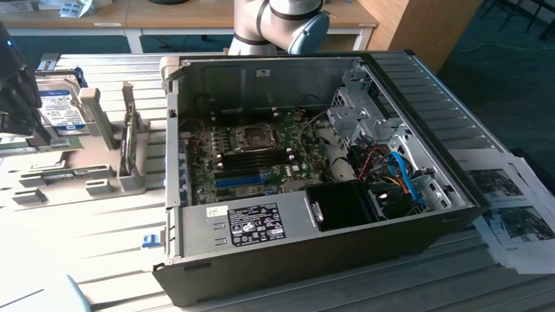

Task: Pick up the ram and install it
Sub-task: 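Pick up the ram and move it above insertion slot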

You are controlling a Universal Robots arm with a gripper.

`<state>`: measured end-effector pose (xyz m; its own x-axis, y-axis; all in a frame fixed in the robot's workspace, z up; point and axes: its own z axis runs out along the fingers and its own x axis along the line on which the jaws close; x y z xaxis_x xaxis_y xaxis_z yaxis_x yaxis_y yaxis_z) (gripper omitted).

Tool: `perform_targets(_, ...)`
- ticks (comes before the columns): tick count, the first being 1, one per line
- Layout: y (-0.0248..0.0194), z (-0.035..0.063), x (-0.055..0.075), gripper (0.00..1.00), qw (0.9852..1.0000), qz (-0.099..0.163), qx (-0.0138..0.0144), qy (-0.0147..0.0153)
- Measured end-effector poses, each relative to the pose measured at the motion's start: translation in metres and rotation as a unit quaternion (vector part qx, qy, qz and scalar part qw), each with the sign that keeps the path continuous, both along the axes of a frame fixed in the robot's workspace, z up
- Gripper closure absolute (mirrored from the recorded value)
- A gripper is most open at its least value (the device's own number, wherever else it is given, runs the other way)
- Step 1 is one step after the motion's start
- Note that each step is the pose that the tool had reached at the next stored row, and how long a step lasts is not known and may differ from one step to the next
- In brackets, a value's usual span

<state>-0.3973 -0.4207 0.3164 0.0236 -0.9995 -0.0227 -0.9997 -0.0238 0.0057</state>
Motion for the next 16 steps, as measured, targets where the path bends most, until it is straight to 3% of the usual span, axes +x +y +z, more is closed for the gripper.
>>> perform_targets(16, 0.0, 0.0342, 0.0, 0.88, 1.0, 0.0, 0.0, 0.0)
